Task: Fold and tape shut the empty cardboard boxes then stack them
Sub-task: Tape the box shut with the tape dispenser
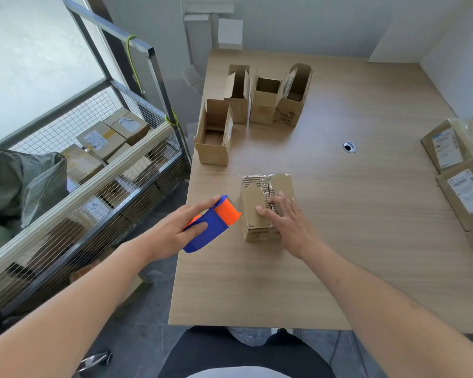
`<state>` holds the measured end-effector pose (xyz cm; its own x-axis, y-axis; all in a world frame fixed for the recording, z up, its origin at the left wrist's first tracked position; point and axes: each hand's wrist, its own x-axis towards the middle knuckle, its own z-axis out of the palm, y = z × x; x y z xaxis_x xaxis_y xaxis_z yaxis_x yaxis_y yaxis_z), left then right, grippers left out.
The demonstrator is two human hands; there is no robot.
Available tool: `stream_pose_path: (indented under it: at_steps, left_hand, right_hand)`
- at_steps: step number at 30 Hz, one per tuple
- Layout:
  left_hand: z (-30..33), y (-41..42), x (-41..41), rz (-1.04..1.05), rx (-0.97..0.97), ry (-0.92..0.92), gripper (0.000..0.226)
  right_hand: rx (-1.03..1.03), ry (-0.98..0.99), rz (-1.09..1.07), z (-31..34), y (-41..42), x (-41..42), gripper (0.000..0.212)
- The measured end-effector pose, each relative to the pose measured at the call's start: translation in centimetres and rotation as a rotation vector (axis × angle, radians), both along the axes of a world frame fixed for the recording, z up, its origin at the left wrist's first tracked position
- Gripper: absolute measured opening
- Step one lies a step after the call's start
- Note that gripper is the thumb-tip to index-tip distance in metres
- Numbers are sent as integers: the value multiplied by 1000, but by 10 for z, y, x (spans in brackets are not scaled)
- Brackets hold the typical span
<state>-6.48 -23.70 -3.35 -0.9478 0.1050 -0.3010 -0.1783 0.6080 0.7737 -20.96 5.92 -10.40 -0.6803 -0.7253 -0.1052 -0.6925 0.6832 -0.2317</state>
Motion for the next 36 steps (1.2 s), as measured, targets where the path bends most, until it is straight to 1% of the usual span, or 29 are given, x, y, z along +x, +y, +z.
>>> stream_pose_path:
  at_steps: [2, 3, 4, 6, 7, 8, 10, 13, 16, 20, 22, 26, 29, 32, 34, 36]
  left_hand:
    - [4, 1, 1, -16, 13, 1, 64]
    - [5, 1, 1, -24, 15, 5, 66]
    - [7, 2, 1, -35, 18, 8, 67]
    - [13, 4, 0, -62, 31, 8, 68]
    - [16, 6, -2, -73, 40, 4, 69]
    - [19, 8, -3, -81, 51, -5, 69]
    - [25, 13, -6, -92, 80, -23, 68]
    - [32, 22, -11, -121, 133, -44, 66]
    - [36, 30, -13, -131, 198, -47, 61]
    - [43, 40, -16, -134, 251, -45, 61]
    - [46, 44, -18, -141, 268, -35, 61]
    - [49, 49, -21, -152, 286, -23, 58]
    - [52, 53, -24, -141, 301, -27, 58]
    - [54, 56, -26, -146, 309, -36, 57]
    - [55, 57, -27, -155, 316, -33, 56]
    - [56, 59, -28, -161, 322, -30, 56]
  right_hand:
    - [35, -128, 19, 6, -1, -2, 88]
    - [21, -217, -1, 10, -3, -3, 82]
    - [-46, -303, -46, 15, -5, -3, 71]
    - [-340, -505, -188, 29, -9, 0, 42]
    - [-509, -650, -261, 38, -12, 3, 31]
    - [-630, -789, -321, 48, -15, 7, 25]
    - [-726, -968, -391, 64, -21, 12, 25]
    - [-759, -1163, -410, 74, -22, 14, 32]
    - [-737, -1230, -382, 78, -18, 14, 34]
    - [-792, -1305, -389, 84, -10, 14, 38]
    - [-808, -1328, -399, 87, -6, 13, 38]
    - [-835, -1346, -429, 90, -1, 13, 46]
    - [-871, -1385, -470, 92, 3, 11, 41]
    - [-893, -1431, -547, 92, 8, 7, 51]
    - [-865, -1429, -512, 91, 11, 6, 57]
    - [-850, -1416, -471, 89, 13, 6, 58]
